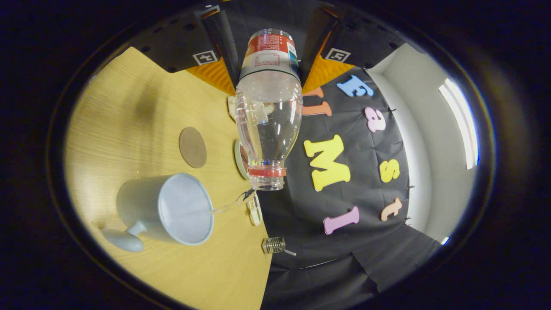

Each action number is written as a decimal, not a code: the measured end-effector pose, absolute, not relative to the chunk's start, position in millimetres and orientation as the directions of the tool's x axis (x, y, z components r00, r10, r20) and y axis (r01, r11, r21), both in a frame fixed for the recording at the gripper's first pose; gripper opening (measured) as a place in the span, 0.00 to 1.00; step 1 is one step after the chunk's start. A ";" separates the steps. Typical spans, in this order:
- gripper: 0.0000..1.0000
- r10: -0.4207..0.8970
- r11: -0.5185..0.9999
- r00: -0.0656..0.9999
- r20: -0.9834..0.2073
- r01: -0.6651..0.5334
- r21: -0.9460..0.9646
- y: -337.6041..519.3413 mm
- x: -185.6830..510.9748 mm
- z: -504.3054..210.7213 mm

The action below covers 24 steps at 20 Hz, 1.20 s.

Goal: Take the bottle from table, then pour the juice into the cup, finally place the bottle on the coaster

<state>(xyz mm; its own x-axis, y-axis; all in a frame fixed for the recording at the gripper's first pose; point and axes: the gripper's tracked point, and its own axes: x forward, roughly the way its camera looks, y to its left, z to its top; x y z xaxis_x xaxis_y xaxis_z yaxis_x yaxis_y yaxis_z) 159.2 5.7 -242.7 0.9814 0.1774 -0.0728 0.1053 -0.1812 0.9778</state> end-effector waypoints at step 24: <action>0.75 0.174 -0.300 0.984 -0.043 0.095 0.949 4.4 156.5 -240.5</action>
